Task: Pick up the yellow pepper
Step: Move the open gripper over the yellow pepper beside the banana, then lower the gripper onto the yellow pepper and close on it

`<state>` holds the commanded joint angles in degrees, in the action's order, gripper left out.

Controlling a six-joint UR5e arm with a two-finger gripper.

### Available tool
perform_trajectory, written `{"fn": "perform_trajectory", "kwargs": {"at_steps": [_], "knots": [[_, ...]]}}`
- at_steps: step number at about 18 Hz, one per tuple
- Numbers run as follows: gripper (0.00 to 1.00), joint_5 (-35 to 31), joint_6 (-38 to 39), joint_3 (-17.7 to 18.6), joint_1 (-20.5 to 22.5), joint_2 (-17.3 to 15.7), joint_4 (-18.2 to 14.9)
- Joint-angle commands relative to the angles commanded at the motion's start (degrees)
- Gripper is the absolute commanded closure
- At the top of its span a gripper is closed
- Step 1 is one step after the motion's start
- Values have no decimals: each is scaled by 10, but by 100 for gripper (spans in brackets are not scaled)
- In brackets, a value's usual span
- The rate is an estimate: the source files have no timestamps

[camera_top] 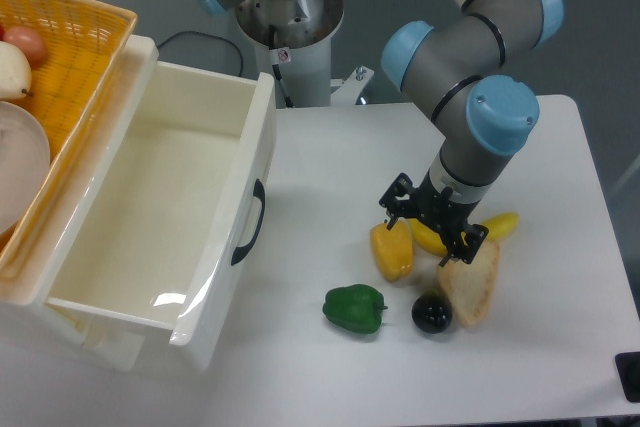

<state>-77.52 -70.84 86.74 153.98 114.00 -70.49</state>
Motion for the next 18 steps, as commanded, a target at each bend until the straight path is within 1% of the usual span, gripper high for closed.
{"fn": "perform_trajectory", "kwargs": {"at_steps": [2,3,6,9,12,14,16,18], "knots": [[0,-4,8,17,7,-4,1],[0,-11,32,22,9,-4,1],[0,-33,143,24,8,-3,3],[0,-33,194,40,4,-5,5],[0,-32,223,54,3,-6,16],[0,-32,253,58,-3,-4,32],[0,-34,289,59,-10,3,50],[0,-40,298,59,-16,11,61]]}}
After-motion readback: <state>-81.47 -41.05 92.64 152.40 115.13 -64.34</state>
